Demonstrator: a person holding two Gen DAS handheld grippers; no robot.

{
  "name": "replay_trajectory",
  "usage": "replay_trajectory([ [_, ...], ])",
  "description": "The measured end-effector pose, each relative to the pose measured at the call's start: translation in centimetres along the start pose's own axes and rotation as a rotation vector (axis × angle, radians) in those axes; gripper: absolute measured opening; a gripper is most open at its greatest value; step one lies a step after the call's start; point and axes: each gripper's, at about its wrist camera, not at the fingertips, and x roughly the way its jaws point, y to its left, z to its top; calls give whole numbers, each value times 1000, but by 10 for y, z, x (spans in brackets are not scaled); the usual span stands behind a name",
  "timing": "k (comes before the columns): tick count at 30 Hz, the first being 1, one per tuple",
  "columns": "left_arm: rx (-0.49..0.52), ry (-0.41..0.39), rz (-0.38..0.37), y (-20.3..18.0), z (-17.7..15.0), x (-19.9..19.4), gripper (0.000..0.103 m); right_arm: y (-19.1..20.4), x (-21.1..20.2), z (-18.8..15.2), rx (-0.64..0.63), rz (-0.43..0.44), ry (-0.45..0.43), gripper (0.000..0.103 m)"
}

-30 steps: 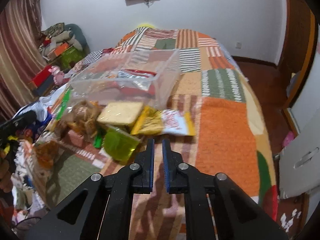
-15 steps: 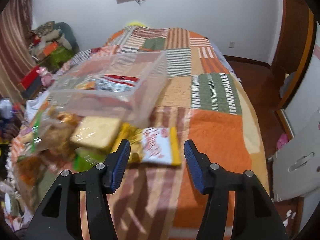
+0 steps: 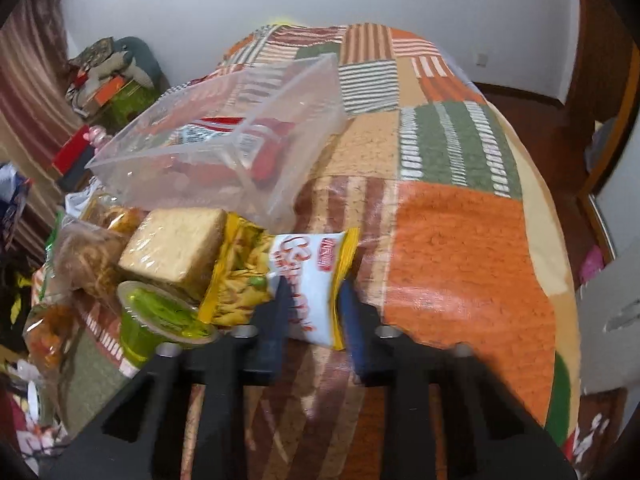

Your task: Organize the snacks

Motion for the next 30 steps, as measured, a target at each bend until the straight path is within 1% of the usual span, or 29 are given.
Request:
replay_trajectory([
  [8,14,-30,14,-1,15,1,56,5,-15,3,-17,-55,-55,14],
  [10,15,-37,14,-1,18,1,56,5,-21,6,-19,-64,-73,9],
  [15,26,-57,23,-1,28,4,56,6,-45,12,-25,-89,-131,5],
  [19,30,-67,19,-3,33,4,56,9,-56,19,-38,-92,-166,5],
  [21,31,-68,17,-4,33,5,56,10,-52,23,-42,-77,-149,5],
  [23,32,-67,13,-3,33,6,56,8,-40,25,-28,-56,-103,10],
  [24,34,-66,13,-4,33,6,56,8,-34,24,-29,-53,-82,23],
  [25,35,-65,13,-5,33,6,56,8,-29,23,-33,-59,-72,39],
  [27,36,-58,12,-5,31,7,56,7,-18,20,-39,-97,-56,56],
  [28,36,-56,11,-4,32,7,56,4,-9,20,-33,-98,-35,57],
  [30,38,-52,15,-3,31,9,56,-2,6,19,-11,-54,13,56],
])
